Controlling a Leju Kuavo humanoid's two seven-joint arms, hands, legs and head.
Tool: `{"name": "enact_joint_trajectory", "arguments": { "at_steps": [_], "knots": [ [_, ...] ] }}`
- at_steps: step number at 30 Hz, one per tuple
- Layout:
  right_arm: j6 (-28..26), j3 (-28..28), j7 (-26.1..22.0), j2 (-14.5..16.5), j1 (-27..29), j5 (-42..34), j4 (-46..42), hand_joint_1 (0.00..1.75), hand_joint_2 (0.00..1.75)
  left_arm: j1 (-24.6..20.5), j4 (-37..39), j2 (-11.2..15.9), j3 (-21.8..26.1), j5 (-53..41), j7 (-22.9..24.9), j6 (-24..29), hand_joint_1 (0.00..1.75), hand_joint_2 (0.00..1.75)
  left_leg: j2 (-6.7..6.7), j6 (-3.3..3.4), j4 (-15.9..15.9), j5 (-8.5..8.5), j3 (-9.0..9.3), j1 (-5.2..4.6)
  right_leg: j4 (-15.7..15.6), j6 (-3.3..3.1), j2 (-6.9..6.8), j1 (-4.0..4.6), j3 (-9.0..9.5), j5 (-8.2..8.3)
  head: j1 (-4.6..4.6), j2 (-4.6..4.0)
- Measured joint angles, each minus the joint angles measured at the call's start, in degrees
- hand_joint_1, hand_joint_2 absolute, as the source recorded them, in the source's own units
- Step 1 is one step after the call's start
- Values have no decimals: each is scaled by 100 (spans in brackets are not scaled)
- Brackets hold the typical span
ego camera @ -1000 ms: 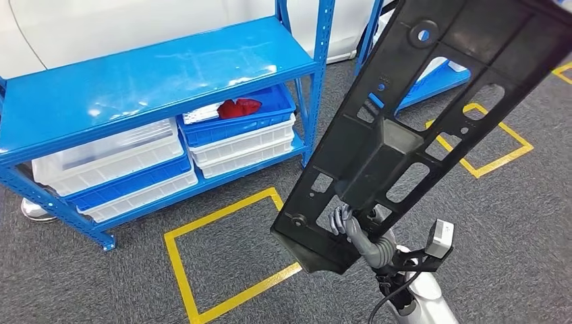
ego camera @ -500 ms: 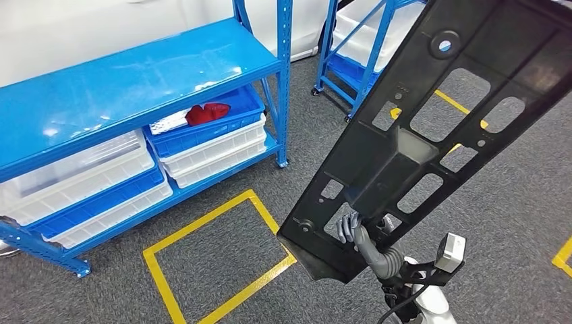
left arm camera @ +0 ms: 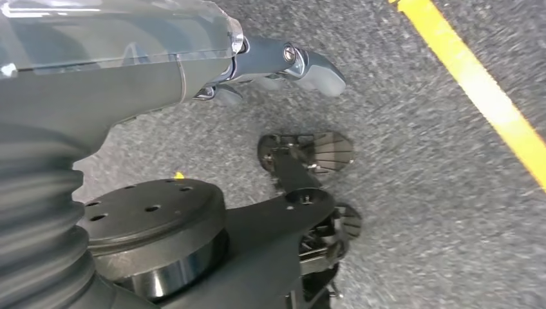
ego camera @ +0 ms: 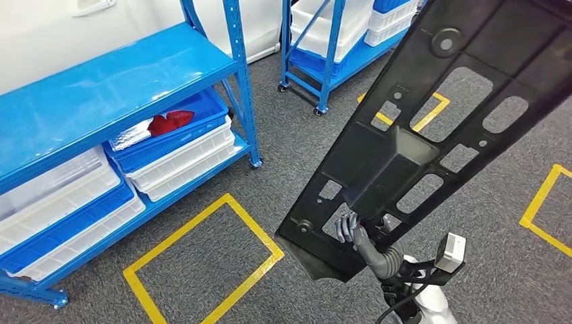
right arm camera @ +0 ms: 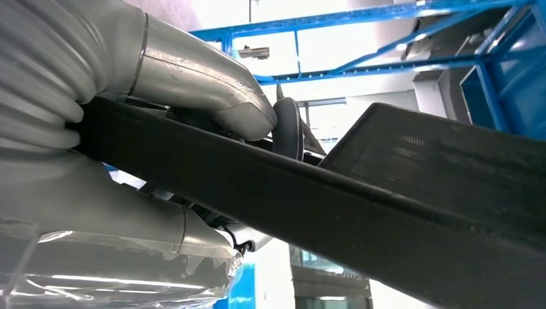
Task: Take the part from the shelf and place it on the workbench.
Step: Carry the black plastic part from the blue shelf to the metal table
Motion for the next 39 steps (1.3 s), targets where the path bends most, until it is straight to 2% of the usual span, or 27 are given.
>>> {"name": "enact_joint_trajectory", "arguments": {
  "at_steps": [2,4,5,6,7,8,10,12,14,16,18,19,20,21,22,24,26,27,29,31,33,34,35,36,37,38,39],
  "knots": [
    [19,11,27,19,4,-13,-56,175,175,54,0,8,11,13,83,33,0,175,-230,-32,501,-296,-213,15,-28,-70,91,-15,17,18,0,0],
    [46,38,50,29,4,-22,-86,175,175,126,1,8,28,47,192,75,0,175,-359,-36,1285,-633,-595,14,-25,-108,210,8,14,16,0,0],
    [64,57,63,32,6,-25,-90,175,175,156,1,8,39,74,246,101,0,175,-376,-36,1542,-683,-738,14,-18,-113,282,18,14,14,0,0],
    [84,76,72,33,6,-31,-89,175,175,176,2,7,52,102,298,126,0,175,-382,-31,1583,-611,-786,14,-9,-114,357,24,15,12,0,0],
    [97,95,78,33,0,-39,-89,175,175,186,2,7,68,131,341,148,0,175,-394,-21,1394,-433,-728,15,5,-111,431,26,17,7,0,0],
    [107,111,80,33,-13,-52,-88,175,175,189,2,6,87,157,370,166,0,175,-437,-6,1024,-197,-580,17,23,-102,501,25,18,0,0,0],
    [114,135,73,32,-53,-91,-87,175,175,191,2,4,130,187,409,195,0,175,-634,36,310,98,-280,23,76,-62,629,28,-6,-19,0,0],
    [121,145,62,31,-89,-141,-87,175,175,193,2,1,163,213,440,226,0,175,-735,83,55,135,-173,14,103,4,731,12,-50,-15,0,0],
    [136,148,62,16,-105,-186,-86,175,175,188,1,-6,188,261,456,273,0,175,-639,147,8,170,-156,12,96,75,773,-10,-72,3,0,0],
    [154,152,83,-6,-143,-223,-85,175,175,177,0,-16,221,302,450,315,0,175,-529,218,-60,216,-129,25,286,122,555,0,-166,-124,1,0],
    [166,166,114,-16,-203,-243,-78,175,175,181,-1,-28,266,338,434,330,0,175,-410,252,-89,231,-121,18,926,156,274,-2,-475,-467,1,0],
    [168,172,126,-16,-221,-245,-67,175,175,189,-1,-33,287,348,424,324,0,175,-347,255,-88,228,-124,11,1306,174,222,-16,-663,-627,0,0],
    [161,178,130,-18,-227,-243,-53,175,175,197,-1,-38,301,345,411,309,0,175,-285,255,-88,224,-126,6,1585,190,201,-30,-800,-711,0,0],
    [147,180,131,-19,-226,-239,-39,175,175,200,0,-43,308,317,397,289,0,175,-225,252,-87,220,-126,4,1660,200,189,-42,-837,-685,0,0],
    [131,181,128,-22,-226,-234,-28,175,175,199,0,-50,307,281,386,265,0,175,-166,245,-86,214,-122,4,1495,203,165,-49,-750,-560,0,0],
    [103,184,120,-31,-229,-221,-28,175,175,193,0,-70,301,226,372,236,0,175,-60,216,-86,194,-100,-3,695,178,-5,-39,-321,-220,0,0],
    [83,189,115,-41,-232,-208,-46,175,175,189,-1,-92,300,254,344,230,0,175,24,164,-84,168,-76,-26,112,111,-162,3,-16,-60,0,0],
    [73,192,118,-49,-232,-205,-57,175,175,187,0,-100,302,280,328,230,0,175,67,133,-86,159,-67,-34,35,71,-177,28,12,-67,0,0],
    [62,197,133,-71,-229,-211,-75,175,175,177,0,-119,305,327,313,229,0,175,135,63,-89,137,-49,-29,22,-3,-54,32,2,-45,0,0],
    [55,199,152,-100,-239,-232,-98,175,175,160,1,-142,313,352,312,207,0,175,-18,11,94,-9,-104,-9,-17,-80,53,9,19,-16,0,0],
    [57,203,159,-122,-261,-251,-117,175,175,163,2,-160,319,334,315,175,0,175,-279,-4,744,-371,-388,8,-33,-136,155,11,30,-4,0,0],
    [62,204,159,-134,-266,-255,-119,175,175,175,2,-169,320,309,325,167,0,175,-341,-3,1162,-555,-588,12,-31,-151,217,22,29,-5,0,0],
    [67,207,161,-143,-264,-257,-120,175,175,187,2,-178,319,285,341,166,0,175,-368,-1,1495,-661,-755,12,-29,-157,287,35,29,-7,0,0],
    [72,208,165,-156,-260,-257,-120,175,175,198,2,-187,319,272,356,171,0,175,-378,6,1638,-652,-840,12,-24,-159,363,45,31,-8,0,0],
    [74,209,171,-173,-257,-257,-120,175,175,203,2,-198,319,276,367,176,0,175,-384,21,1546,-527,-817,12,-17,-158,438,52,35,-8,0,0],
    [75,209,178,-190,-255,-257,-123,175,175,203,2,-206,319,286,373,181,0,175,-419,43,1229,-311,-687,12,-7,-154,515,56,42,-11,0,0],
    [75,209,184,-207,-255,-258,-127,175,175,203,2,-211,319,295,369,184,0,175,-516,69,802,-85,-507,12,4,-145,586,52,45,-17,0,0]
  ]
}}
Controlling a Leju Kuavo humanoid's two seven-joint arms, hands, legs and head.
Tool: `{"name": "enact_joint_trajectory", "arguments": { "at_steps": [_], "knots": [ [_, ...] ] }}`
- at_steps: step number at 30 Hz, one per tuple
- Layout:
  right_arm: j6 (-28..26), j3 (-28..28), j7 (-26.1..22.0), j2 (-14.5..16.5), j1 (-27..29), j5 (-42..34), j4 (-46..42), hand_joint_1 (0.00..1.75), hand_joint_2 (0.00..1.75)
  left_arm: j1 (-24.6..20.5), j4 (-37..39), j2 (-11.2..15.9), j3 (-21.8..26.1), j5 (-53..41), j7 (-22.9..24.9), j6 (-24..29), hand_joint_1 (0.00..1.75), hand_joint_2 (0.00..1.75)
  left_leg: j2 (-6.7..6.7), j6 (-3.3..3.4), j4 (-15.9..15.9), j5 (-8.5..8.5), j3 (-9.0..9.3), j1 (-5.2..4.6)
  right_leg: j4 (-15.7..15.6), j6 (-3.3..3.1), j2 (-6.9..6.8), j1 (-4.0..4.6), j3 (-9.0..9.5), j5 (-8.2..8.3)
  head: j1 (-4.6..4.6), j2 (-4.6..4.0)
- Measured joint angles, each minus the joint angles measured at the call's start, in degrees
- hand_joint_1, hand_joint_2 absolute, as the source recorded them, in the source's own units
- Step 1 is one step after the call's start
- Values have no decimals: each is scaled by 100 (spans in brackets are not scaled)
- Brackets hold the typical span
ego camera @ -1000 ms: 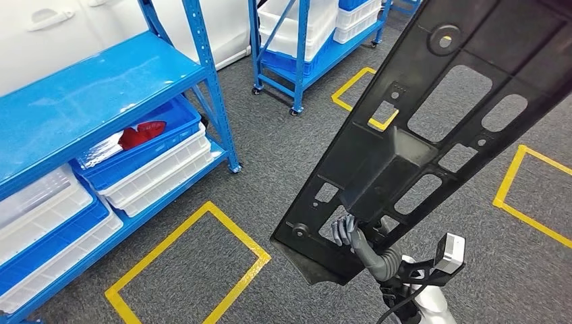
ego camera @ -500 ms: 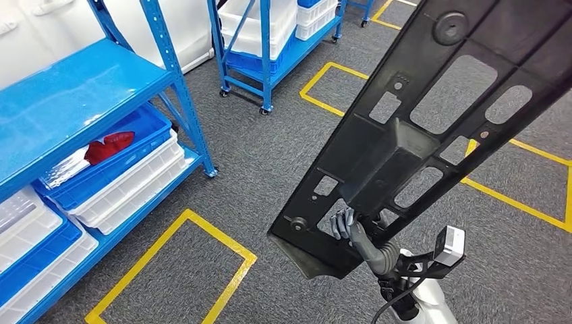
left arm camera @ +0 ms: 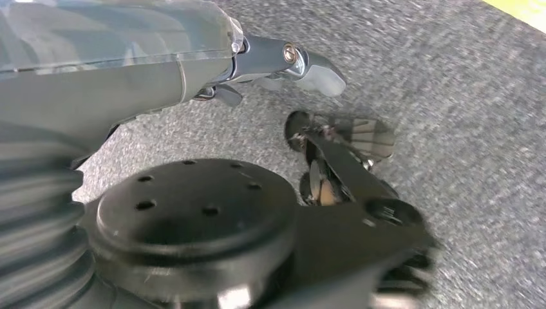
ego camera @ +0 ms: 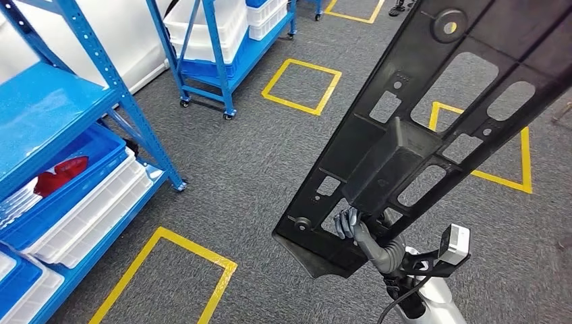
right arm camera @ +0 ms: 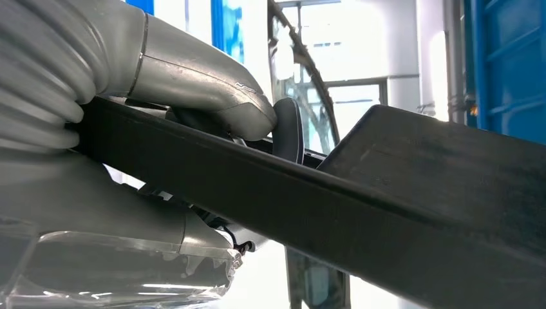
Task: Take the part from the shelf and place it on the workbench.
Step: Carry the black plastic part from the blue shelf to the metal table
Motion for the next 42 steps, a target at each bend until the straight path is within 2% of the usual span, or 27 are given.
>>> {"name": "enact_joint_trajectory", "arguments": {
  "at_steps": [2,3,5,6,8,10,12,14,16,17,20,22,24,26,27,28,29,30,31,32,33,35,37,38,39,41,42],
  "knots": [
    [1,0,6,-31,-5,-3,-11,175,175,-3,0,-10,0,2,-19,-1,0,175,-215,36,-668,250,287,2,31,43,125,-4,-21,-10,-1,0],
    [4,0,8,-48,-8,-6,-14,175,175,-7,0,-18,1,3,-31,-2,0,175,-274,49,-795,263,339,-3,38,76,178,-16,-40,-9,-1,0],
    [21,1,26,-90,-15,-30,-17,175,175,-26,0,-37,2,26,-55,1,0,175,-208,87,-842,265,367,-14,30,158,275,-37,-66,6,-1,0],
    [33,3,40,-110,-23,-49,-17,175,175,-38,0,-49,5,47,-62,7,0,175,-153,119,-880,285,388,-13,44,188,250,-40,-75,-5,0,0],
    [74,15,78,-148,-103,-84,-3,175,175,-51,0,-78,21,109,-60,25,0,175,-24,182,-961,328,426,0,344,242,-14,-31,-224,-193,0,0],
    [113,47,107,-167,-227,-103,38,175,175,-44,0,-102,61,180,-26,48,0,175,109,209,-980,330,435,-21,1049,290,-313,-51,-582,-543,0,0],
    [132,84,125,-173,-313,-120,91,175,175,-34,0,-117,115,243,12,62,0,175,234,206,-972,313,433,-34,1620,328,-389,-80,-881,-723,0,0],
    [138,100,135,-175,-343,-128,119,175,175,-33,0,-124,143,269,22,67,0,175,292,202,-966,303,434,-35,1764,342,-401,-94,-963,-726,0,0],
    [137,104,143,-177,-356,-132,129,175,175,-34,0,-127,151,281,23,72,0,175,312,200,-963,297,436,-35,1697,346,-408,-98,-933,-669,0,0],
    [131,110,166,-181,-411,-145,146,175,175,-38,0,-136,166,291,26,78,0,175,361,185,-951,277,447,-36,1298,347,-478,-105,-727,-473,0,0],
    [107,153,253,-191,-671,-195,219,175,175,-57,0,-169,237,309,4,94,0,175,583,70,-914,186,495,-77,90,238,-733,-53,-133,-1,0,0],
    [104,171,279,-192,-722,-201,238,175,175,-73,0,-178,257,309,-12,98,0,175,641,-3,-900,140,519,-77,43,152,-668,-39,-122,-18,0,0],
    [82,190,295,-192,-764,-214,248,175,175,-84,0,-182,264,304,-46,92,0,175,455,-59,-628,-45,417,-50,8,76,-560,-63,-95,-1,0,0],
    [26,209,311,-191,-821,-238,276,175,175,-78,0,-182,266,273,-123,59,0,175,205,-87,116,-405,56,-33,-3,20,-443,-63,-82,2,0,0],
    [-6,213,321,-190,-839,-248,295,175,175,-74,0,-182,265,252,-168,41,0,175,158,-93,528,-553,-163,-33,-1,7,-376,-52,-79,0,0,0],
    [-36,215,331,-189,-847,-254,311,175,175,-71,0,-182,264,233,-207,29,0,175,140,-92,804,-605,-327,-33,1,2,-303,-42,-74,-3,0,0],
    [-57,216,340,-188,-849,-257,322,175,175,-71,0,-182,263,221,-239,23,0,175,133,-83,853,-530,-388,-33,4,1,-226,-33,-65,-6,0,0],
    [-72,216,348,-188,-849,-257,327,175,175,-73,0,-182,262,211,-260,20,0,175,118,-66,658,-343,-335,-33,9,5,-147,-29,-51,-12,0,0],
    [-80,216,353,-186,-849,-257,328,175,175,-75,0,-181,261,204,-274,18,0,175,62,-42,279,-90,-189,-33,17,12,-72,-29,-36,-21,0,0],
    [-91,216,358,-182,-849,-250,327,175,175,-75,0,-181,260,202,-281,19,0,175,-58,-15,-147,128,-18,-34,29,26,-2,-28,-28,-33,0,0],
    [-113,216,367,-175,-846,-233,325,175,175,-76,0,-179,260,197,-275,22,0,175,-167,6,-499,270,127,-29,45,47,65,-30,-31,-43,0,0],
    [-175,215,403,-149,-810,-162,304,175,175,-81,0,-177,257,167,-202,33,0,175,-287,42,-802,332,255,-34,57,108,177,-49,-60,-46,0,0],
    [-207,203,429,-131,-733,-84,259,175,175,-93,0,-179,250,117,-79,44,0,175,-189,93,-861,349,289,-26,44,179,253,-69,-76,-36,0,0],
    [-208,192,427,-127,-695,-57,231,175,175,-96,0,-180,245,92,-17,50,0,175,-131,128,-904,368,312,-17,82,209,193,-63,-93,-69,1,0],
    [-202,176,419,-123,-672,-32,206,175,175,-94,0,-181,239,78,44,61,0,175,-68,160,-950,387,335,-8,216,233,70,-53,-157,-161,1,0],
    [-182,147,399,-104,-628,18,174,175,175,-74,0,-178,232,76,169,102,0,175,63,197,-996,395,364,-11,838,277,-243,-47,-462,-495,1,0],
    [-167,137,390,-95,-589,42,169,175,175,-60,0,-175,231,89,230,124,0,175,129,203,-996,388,366,-16,1223,301,-328,-61,-660,-658,1,0]
  ]
}}
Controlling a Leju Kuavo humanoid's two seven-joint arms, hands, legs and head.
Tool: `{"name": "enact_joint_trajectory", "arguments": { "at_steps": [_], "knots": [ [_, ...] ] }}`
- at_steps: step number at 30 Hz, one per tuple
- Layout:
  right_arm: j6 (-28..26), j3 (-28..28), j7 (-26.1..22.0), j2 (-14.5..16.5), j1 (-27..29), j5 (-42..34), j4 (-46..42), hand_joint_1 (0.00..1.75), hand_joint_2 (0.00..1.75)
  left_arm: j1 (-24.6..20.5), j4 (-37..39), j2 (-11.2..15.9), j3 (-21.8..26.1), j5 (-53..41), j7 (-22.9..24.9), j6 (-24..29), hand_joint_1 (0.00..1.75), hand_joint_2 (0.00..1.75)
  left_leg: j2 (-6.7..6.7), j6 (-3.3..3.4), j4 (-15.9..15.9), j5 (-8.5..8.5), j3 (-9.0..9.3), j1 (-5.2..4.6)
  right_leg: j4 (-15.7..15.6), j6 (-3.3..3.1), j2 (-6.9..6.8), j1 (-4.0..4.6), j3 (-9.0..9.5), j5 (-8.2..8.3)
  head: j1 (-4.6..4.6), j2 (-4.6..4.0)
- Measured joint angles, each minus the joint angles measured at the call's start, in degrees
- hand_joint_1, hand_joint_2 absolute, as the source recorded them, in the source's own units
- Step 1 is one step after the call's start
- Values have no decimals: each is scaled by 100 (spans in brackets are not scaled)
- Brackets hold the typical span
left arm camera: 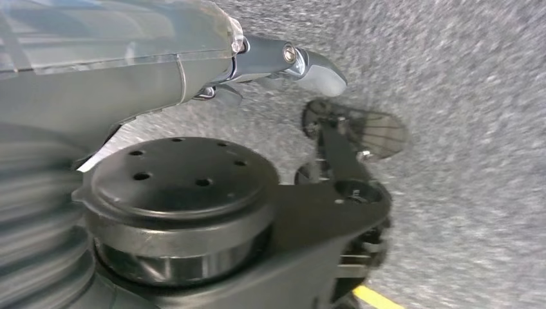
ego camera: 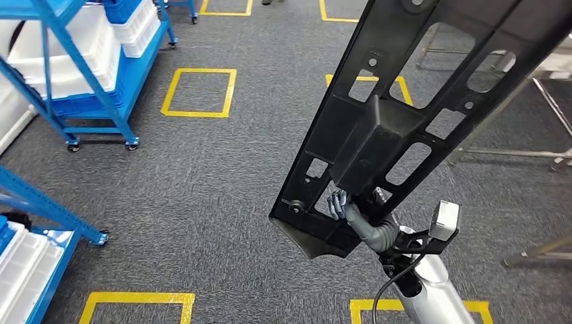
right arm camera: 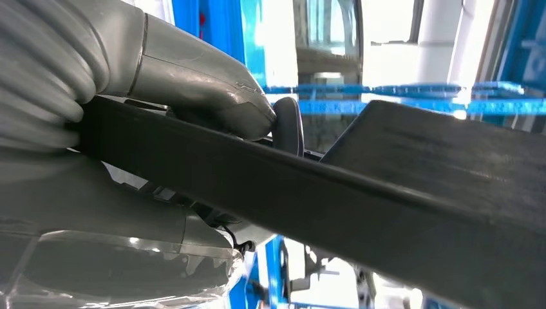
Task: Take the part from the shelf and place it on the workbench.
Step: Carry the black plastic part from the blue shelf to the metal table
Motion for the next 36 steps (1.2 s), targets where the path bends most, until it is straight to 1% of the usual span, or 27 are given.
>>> {"name": "enact_joint_trajectory", "arguments": {
  "at_steps": [1,2,3,4,6,8,10,11,13,14,15,16,17,18,19,21,22,23,24,26,28,30,31,32,33,34,36],
  "knots": [
    [21,-5,-13,8,55,16,-1,175,175,13,0,4,1,13,52,18,0,175,64,0,2,-10,1,-3,292,23,-40,-18,-153,-86,0,0],
    [51,-12,-33,11,112,25,-1,175,175,21,0,8,1,23,95,29,0,175,128,-6,6,-22,4,-3,391,44,-63,-37,-214,-67,0,0],
    [78,-19,-57,10,154,27,1,175,175,26,0,10,1,28,125,35,0,175,186,-16,13,-36,9,-2,261,59,-89,-55,-157,54,0,0],
    [101,-27,-81,10,178,26,2,175,175,28,0,10,1,31,144,38,0,175,244,-30,24,-54,19,-1,-68,68,-138,-68,9,243,0,0],
    [115,-41,-114,9,182,21,2,175,175,26,-1,10,1,32,164,41,0,175,350,-80,56,-105,46,-16,-864,41,-349,-55,416,537,-1,0],
    [116,-50,-127,9,181,15,3,175,175,20,-1,10,1,33,176,43,0,175,437,-149,74,-147,72,-36,-1199,-30,-439,-9,584,602,-1,0],
    [128,-63,-132,7,187,13,4,175,175,11,0,11,1,35,182,45,0,175,521,-217,71,-174,97,-36,-1196,-104,-318,6,574,610,-1,0],
    [139,-69,-139,6,188,11,3,175,175,5,0,11,1,39,183,47,0,175,485,-251,107,-213,96,-23,-1210,-138,-262,-1,580,620,-1,0],
    [183,-76,-160,6,159,1,8,175,175,-1,0,11,10,78,170,56,0,175,261,-304,497,-458,-67,6,-1241,-214,-160,-24,600,640,-1,0],
    [215,-74,-174,8,133,-8,18,175,175,2,0,11,19,105,145,60,0,175,122,-319,871,-647,-240,18,-1244,-239,-108,-20,603,641,-1,0],
    [250,-70,-187,11,104,-18,35,175,175,9,0,11,27,128,100,57,0,175,47,-327,1300,-830,-453,21,-1243,-259,-49,-12,604,640,-1,0],
    [275,-63,-197,15,77,-27,55,175,175,16,0,11,34,137,38,44,0,175,20,-330,1651,-939,-637,20,-1242,-267,18,0,606,639,-1,0],
    [295,-55,-204,20,54,-35,78,175,175,20,0,11,36,134,-38,21,0,175,9,-324,1834,-945,-748,19,-1240,-269,88,12,611,638,-1,0],
    [302,-46,-209,23,37,-44,99,175,175,20,0,12,34,118,-126,-10,0,175,-1,-307,1776,-830,-747,19,-1238,-270,161,21,620,637,-1,0],
    [299,-39,-212,25,27,-56,114,175,175,18,-1,13,31,91,-220,-48,0,175,-29,-279,1492,-625,-636,18,-1236,-268,232,28,631,636,-1,0],
    [285,-31,-233,27,29,-91,125,175,175,11,-1,22,20,34,-395,-107,0,175,-232,-213,640,-212,-271,17,-1221,-253,364,38,639,628,-1,0],
    [280,-30,-248,27,42,-109,122,175,175,7,-1,29,16,15,-456,-122,0,175,-326,-195,336,-107,-139,18,-1213,-236,417,37,631,625,-1,0],
    [279,-30,-262,27,66,-124,113,175,175,2,-1,35,14,12,-493,-125,0,175,-391,-180,166,-71,-65,10,-1210,-209,466,28,617,625,-1,0],
    [280,-30,-272,27,97,-134,101,175,175,-4,0,40,14,11,-506,-121,0,175,-384,-166,119,-84,-43,-3,-1211,-172,514,16,603,631,-1,0],
    [283,-30,-278,22,152,-143,69,175,175,-21,-1,40,9,6,-463,-95,0,175,-278,-109,80,-54,-18,-16,-1220,-102,555,-15,591,639,-1,0],
    [290,-27,-275,13,141,-161,52,175,175,-30,-2,40,4,19,-323,-36,0,175,-149,-47,-5,-13,24,3,-983,-54,310,2,478,477,1,0],
    [309,-22,-269,9,91,-204,61,175,175,-16,-1,42,7,64,-142,33,0,175,-16,-12,-41,-6,43,5,-328,-16,10,1,156,129,1,0],
    [320,-20,-266,9,70,-225,78,175,175,-6,0,42,11,81,-64,64,0,175,53,-9,-37,-14,41,1,41,6,-40,-17,-30,-15,1,0],
    [331,-19,-263,8,56,-240,102,175,175,1,0,42,18,98,-7,85,0,175,120,-12,-29,-26,41,0,274,30,-61,-37,-150,-66,0,0],
    [338,-19,-262,8,41,-251,129,175,175,3,0,42,23,110,28,102,0,175,185,-20,-17,-41,42,2,298,53,-78,-57,-165,-7,0,0],
    [345,-19,-262,7,21,-258,154,175,175,2,0,42,27,116,48,112,0,175,247,-33,4,-61,43,6,95,72,-114,-75,-61,147,0,0],
    [345,-17,-268,6,-26,-273,189,175,175,-4,-1,43,29,109,40,103,0,175,348,-78,61,-117,51,5,-671,76,-305,-76,346,482,0,0]
  ]
}}
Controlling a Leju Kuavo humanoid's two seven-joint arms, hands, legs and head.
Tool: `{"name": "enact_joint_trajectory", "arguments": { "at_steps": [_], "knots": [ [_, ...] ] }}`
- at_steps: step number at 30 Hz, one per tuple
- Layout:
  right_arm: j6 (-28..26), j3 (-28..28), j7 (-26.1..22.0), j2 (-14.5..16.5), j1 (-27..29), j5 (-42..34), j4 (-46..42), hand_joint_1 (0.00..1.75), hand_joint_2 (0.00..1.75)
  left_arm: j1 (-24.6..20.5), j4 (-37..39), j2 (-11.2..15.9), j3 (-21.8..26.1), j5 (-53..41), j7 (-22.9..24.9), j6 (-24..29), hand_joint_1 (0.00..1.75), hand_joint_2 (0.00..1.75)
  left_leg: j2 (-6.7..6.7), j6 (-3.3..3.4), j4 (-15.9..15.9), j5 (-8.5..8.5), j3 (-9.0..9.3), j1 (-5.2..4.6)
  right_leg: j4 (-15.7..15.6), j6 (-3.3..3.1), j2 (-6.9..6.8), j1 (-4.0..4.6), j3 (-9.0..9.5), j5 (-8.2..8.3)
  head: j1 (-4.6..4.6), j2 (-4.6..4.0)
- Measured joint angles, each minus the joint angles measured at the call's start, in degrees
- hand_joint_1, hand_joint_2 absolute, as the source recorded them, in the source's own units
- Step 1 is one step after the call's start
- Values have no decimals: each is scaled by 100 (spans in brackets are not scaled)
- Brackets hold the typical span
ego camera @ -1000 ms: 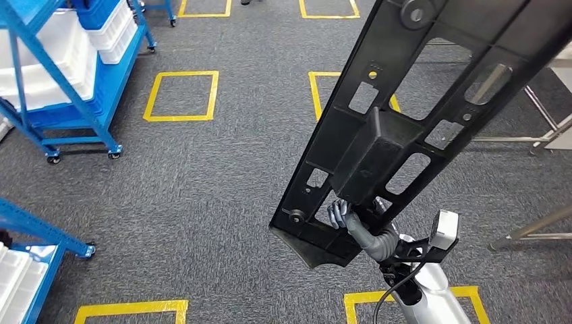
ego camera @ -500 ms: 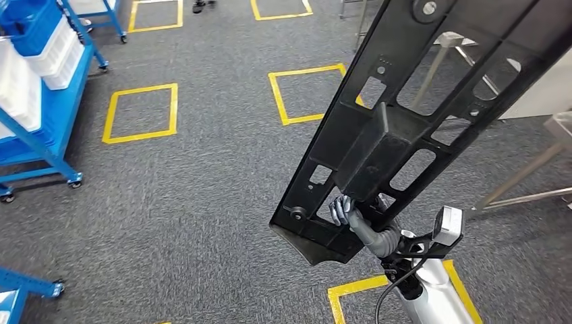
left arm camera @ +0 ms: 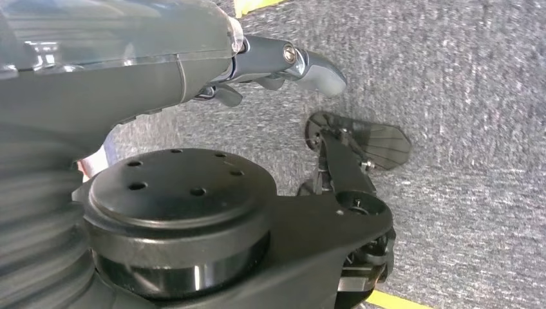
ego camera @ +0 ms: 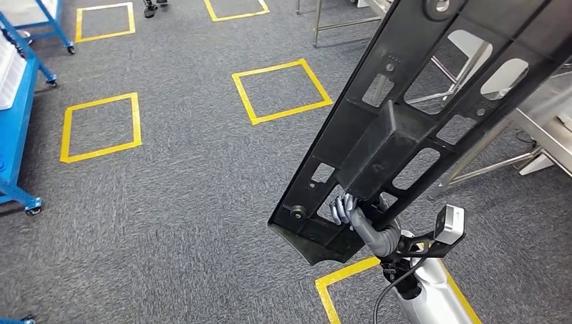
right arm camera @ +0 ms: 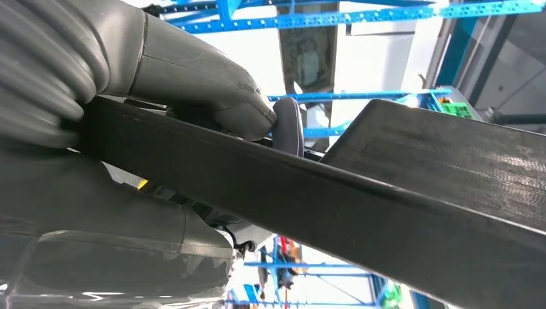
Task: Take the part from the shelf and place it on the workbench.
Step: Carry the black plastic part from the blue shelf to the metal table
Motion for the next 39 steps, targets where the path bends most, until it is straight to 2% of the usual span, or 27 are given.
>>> {"name": "enact_joint_trajectory", "arguments": {
  "at_steps": [2,3,5,6,8,10,11,12,13,14,16,18,20,21,22,24,25,26,27,28,29,31,33,35,36,37,39],
  "knots": [
    [-31,1,-26,0,-29,-9,11,175,175,-3,-1,6,-2,-21,-94,-46,0,175,71,-70,48,-55,13,-16,-445,-61,-137,37,223,105,-1,0],
    [-53,1,-40,0,-30,-2,10,175,175,-6,-2,10,-3,-28,-178,-82,0,175,112,-107,52,-71,25,-26,-466,-105,-131,63,224,77,-1,0],
    [-102,-6,-49,1,-7,47,-21,175,175,-24,-2,15,-7,-46,-393,-167,0,175,175,-178,53,-103,50,-16,-491,-176,-16,58,217,93,-1,0],
    [-126,-13,-41,5,9,84,-55,175,175,-40,-2,18,-13,-70,-497,-207,0,175,120,-210,113,-164,35,-5,-503,-215,41,47,221,101,-1,0],
    [-165,-26,-22,24,37,148,-127,175,175,-72,-2,26,-40,-136,-624,-264,0,175,-112,-251,562,-451,-148,17,-525,-282,151,19,234,123,-1,0],
    [-179,-37,-13,48,74,185,-171,175,175,-91,-2,40,-85,-200,-616,-288,0,175,-289,-263,1364,-812,-519,20,-524,-315,276,34,235,125,-1,0],
    [-180,-45,-13,57,106,197,-182,175,175,-96,-2,48,-108,-225,-578,-290,0,175,-319,-262,1669,-892,-677,20,-522,-320,347,44,238,124,-1,0],
    [-181,-56,-15,58,142,208,-188,175,175,-99,-2,54,-125,-238,-525,-287,0,175,-334,-251,1777,-856,-751,19,-520,-322,424,52,244,122,-1,0],
    [-183,-69,-20,58,175,219,-193,175,175,-99,-2,59,-137,-246,-471,-281,0,175,-350,-230,1642,-707,-715,19,-517,-321,503,57,253,120,-1,0],
    [-184,-79,-28,60,202,231,-201,175,175,-96,-2,63,-144,-248,-424,-275,0,175,-397,-201,1300,-476,-583,18,-515,-318,584,60,264,118,-1,0],
    [-183,-89,-51,73,230,252,-223,175,175,-78,-2,81,-149,-246,-325,-258,0,175,-628,-135,492,-101,-256,20,-505,-296,733,59,266,114,-1,0],
    [-183,-93,-68,92,256,274,-237,175,175,-56,-2,101,-148,-243,-209,-228,0,175,-781,-102,126,-17,-99,9,-502,-233,859,41,237,122,-1,0],
    [-196,-101,-73,100,309,291,-260,175,175,-47,-2,103,-146,-239,-100,-193,0,175,-701,-63,66,-4,-65,12,-518,-145,958,18,215,141,-1,0],
    [-209,-107,-75,101,338,297,-279,175,175,-47,-2,102,-146,-239,-61,-181,0,175,-643,-27,23,20,-47,21,-496,-114,908,24,199,121,-1,0],
    [-225,-113,-81,101,356,301,-299,175,175,-46,-2,100,-146,-240,-32,-174,0,175,-578,11,-22,47,-29,33,-381,-92,782,35,141,40,0,0],
    [-246,-120,-95,102,385,310,-324,175,175,-31,-2,99,-146,-246,-2,-172,0,175,-442,58,-70,68,-8,25,188,-64,430,49,-135,-280,1,0],
    [-249,-120,-103,102,408,314,-328,175,175,-16,-2,98,-146,-253,1,-177,0,175,-372,68,-69,64,-10,16,578,-48,319,40,-329,-459,1,0],
    [-250,-121,-109,102,445,317,-329,175,175,-2,-2,98,-146,-265,-3,-186,0,175,-301,67,-65,57,-11,10,891,-30,269,28,-484,-561,1,0],
    [-250,-124,-115,102,484,320,-329,175,175,7,-2,98,-147,-279,-22,-200,0,175,-232,63,-59,47,-10,9,1037,-14,241,15,-556,-567,1,0],
    [-250,-129,-123,102,515,321,-329,175,175,8,-1,97,-149,-293,-54,-216,0,175,-166,54,-51,35,-8,10,951,-1,217,2,-509,-465,0,0],
    [-249,-138,-131,102,534,322,-331,175,175,5,-1,95,-151,-305,-97,-233,0,175,-104,40,-37,18,-2,12,639,6,170,-7,-341,-284,0,0],
    [-249,-157,-149,102,542,323,-342,175,175,-6,-1,89,-157,-319,-191,-266,0,175,0,-11,4,-29,14,2,-163,-14,-48,4,93,16,-1,0],
    [-250,-168,-158,102,543,323,-369,175,175,-17,-2,87,-164,-336,-271,-296,0,175,84,-81,30,-79,38,-19,-522,-75,-164,40,279,81,-1,0],
    [-259,-178,-158,102,565,333,-405,175,175,-33,-2,86,-181,-353,-326,-314,0,175,177,-150,21,-111,79,-25,-531,-144,-59,54,270,76,-1,0],
    [-264,-182,-158,102,583,339,-426,175,175,-43,-2,87,-191,-359,-341,-317,0,175,156,-184,41,-141,90,-14,-548,-176,-4,44,277,87,-1,0],
    [-266,-185,-158,102,597,345,-446,175,175,-50,-2,87,-200,-362,-350,-315,0,175,67,-212,136,-224,66,-3,-566,-209,50,29,286,102,-1,0],
    [-262,-185,-160,101,614,347,-472,175,175,-46,-2,89,-207,-362,-348,-308,0,175,-198,-254,687,-569,-159,19,-587,-262,157,7,295,124,-1,0]
  ]
}}
